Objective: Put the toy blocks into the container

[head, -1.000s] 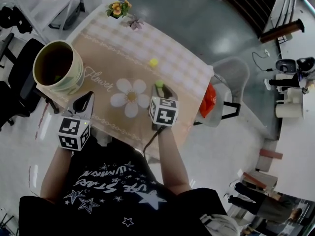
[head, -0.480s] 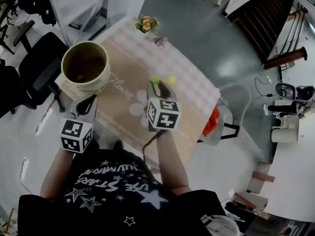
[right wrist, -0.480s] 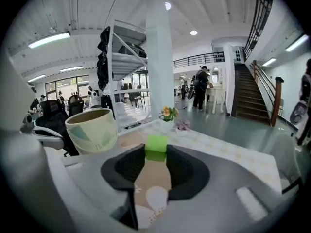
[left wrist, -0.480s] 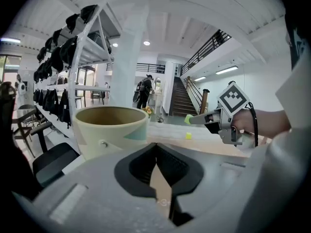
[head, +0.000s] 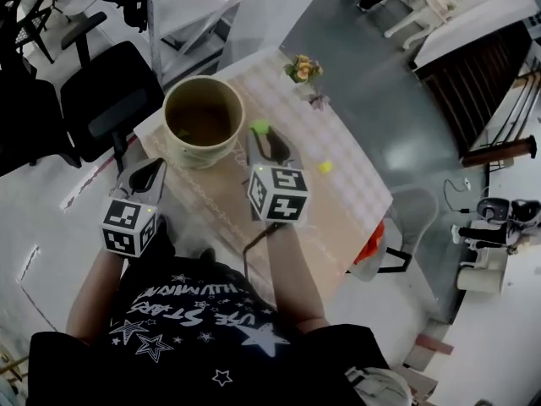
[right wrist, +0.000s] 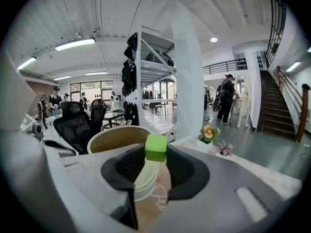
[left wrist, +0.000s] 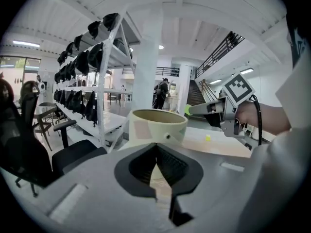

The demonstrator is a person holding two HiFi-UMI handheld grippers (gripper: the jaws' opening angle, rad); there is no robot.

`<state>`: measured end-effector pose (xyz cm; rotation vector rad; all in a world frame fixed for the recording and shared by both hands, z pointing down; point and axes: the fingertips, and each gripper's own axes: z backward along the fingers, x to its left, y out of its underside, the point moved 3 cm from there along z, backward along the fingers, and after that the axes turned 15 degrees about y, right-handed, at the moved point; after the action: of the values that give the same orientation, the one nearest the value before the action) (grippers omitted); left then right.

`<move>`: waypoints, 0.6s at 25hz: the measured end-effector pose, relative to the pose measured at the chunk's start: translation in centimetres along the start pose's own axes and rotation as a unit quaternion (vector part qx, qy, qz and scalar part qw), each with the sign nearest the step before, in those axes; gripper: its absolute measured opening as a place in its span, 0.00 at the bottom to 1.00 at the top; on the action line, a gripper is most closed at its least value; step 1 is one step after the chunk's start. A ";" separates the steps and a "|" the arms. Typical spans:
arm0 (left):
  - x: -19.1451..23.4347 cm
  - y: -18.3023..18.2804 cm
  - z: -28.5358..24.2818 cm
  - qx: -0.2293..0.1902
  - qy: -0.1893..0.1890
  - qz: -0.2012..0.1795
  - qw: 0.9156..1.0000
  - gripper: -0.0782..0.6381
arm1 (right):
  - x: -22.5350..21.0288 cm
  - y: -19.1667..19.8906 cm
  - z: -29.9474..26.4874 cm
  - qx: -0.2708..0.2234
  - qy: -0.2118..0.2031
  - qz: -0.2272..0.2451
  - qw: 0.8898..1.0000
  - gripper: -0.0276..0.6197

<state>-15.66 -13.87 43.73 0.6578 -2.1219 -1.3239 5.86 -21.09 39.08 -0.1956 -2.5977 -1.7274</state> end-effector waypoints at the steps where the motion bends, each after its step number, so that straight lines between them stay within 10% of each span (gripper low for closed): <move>1: 0.8 -0.1 0.6 -0.002 -0.008 0.003 1.000 0.12 | 0.8 -0.7 -0.3 -0.005 -0.007 0.003 1.000 0.26; 15: 7.3 0.2 2.7 -0.018 -0.023 0.033 0.999 0.12 | 6.5 -2.4 -2.7 -0.010 -0.026 0.031 0.999 0.26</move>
<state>-22.83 -16.83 44.31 0.5441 -2.1313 -1.3505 -0.97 -23.83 38.50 -0.3208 -2.5813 -1.7521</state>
